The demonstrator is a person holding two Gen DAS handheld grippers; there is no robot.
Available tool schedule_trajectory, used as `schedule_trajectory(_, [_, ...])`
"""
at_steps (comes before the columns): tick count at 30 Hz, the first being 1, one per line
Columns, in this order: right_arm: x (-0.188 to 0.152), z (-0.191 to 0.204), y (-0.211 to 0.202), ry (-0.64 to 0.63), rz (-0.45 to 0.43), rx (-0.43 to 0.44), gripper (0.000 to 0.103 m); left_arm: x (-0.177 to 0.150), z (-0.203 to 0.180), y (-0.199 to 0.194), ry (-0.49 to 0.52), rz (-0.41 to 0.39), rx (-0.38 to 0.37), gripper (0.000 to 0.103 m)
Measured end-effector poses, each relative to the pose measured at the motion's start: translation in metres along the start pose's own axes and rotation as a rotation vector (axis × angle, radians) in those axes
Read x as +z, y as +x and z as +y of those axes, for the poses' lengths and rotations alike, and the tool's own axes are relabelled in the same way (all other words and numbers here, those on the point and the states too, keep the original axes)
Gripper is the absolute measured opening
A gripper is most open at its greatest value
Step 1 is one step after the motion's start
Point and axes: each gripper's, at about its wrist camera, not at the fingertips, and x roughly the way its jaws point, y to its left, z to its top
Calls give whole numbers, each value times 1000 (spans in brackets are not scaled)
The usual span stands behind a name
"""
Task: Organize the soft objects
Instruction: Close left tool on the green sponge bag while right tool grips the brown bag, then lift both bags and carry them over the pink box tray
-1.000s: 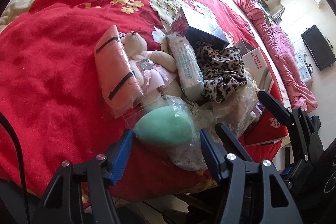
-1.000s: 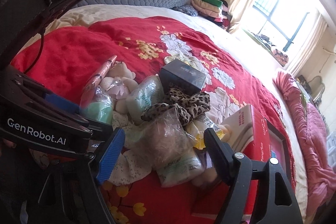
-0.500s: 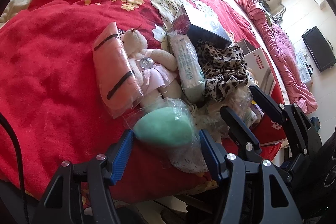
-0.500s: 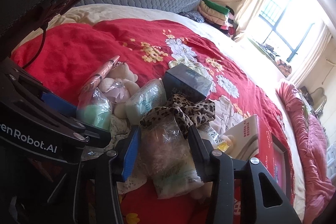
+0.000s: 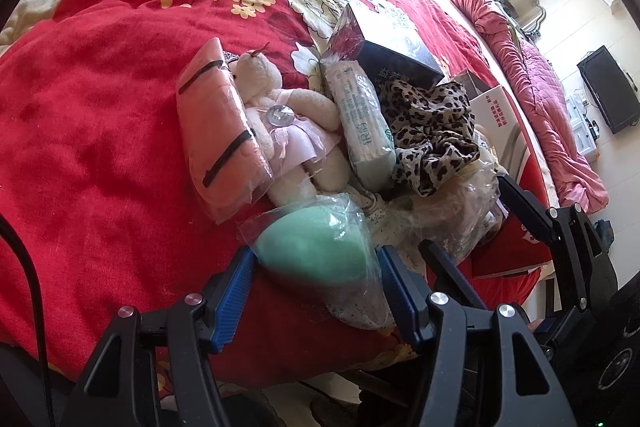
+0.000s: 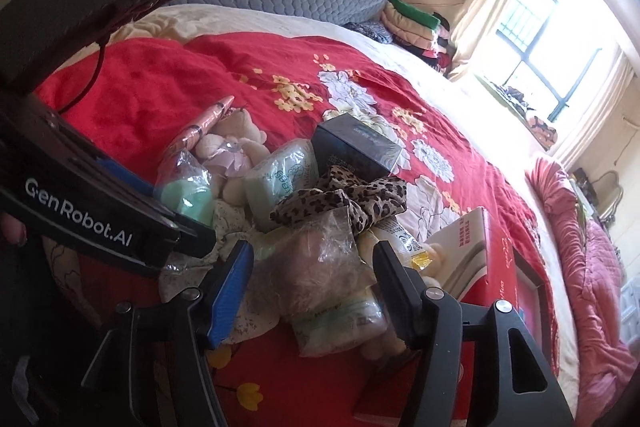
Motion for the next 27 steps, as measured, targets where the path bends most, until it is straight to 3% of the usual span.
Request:
schedule_trajectory(7, [-1, 14, 10, -150, 12, -43, 68, 0, 0, 1, 5, 0, 4, 63])
schedule_trajectory(10, [-3, 13, 13, -148, 25, -50, 62, -1, -1, 3, 10, 0, 7, 63])
schedule_trajectory(15, [-3, -11, 7, -8, 12, 20, 53, -2, -1, 1, 20, -6, 10, 55])
schedule_trajectory(20, [-1, -40, -14, 159, -59, 85, 52, -4, -6, -5, 39, -22, -8, 52])
schedule_trajectory(27, [-5, -56, -35, 256, -97, 83, 52, -6, -13, -17, 60, -56, -25, 52])
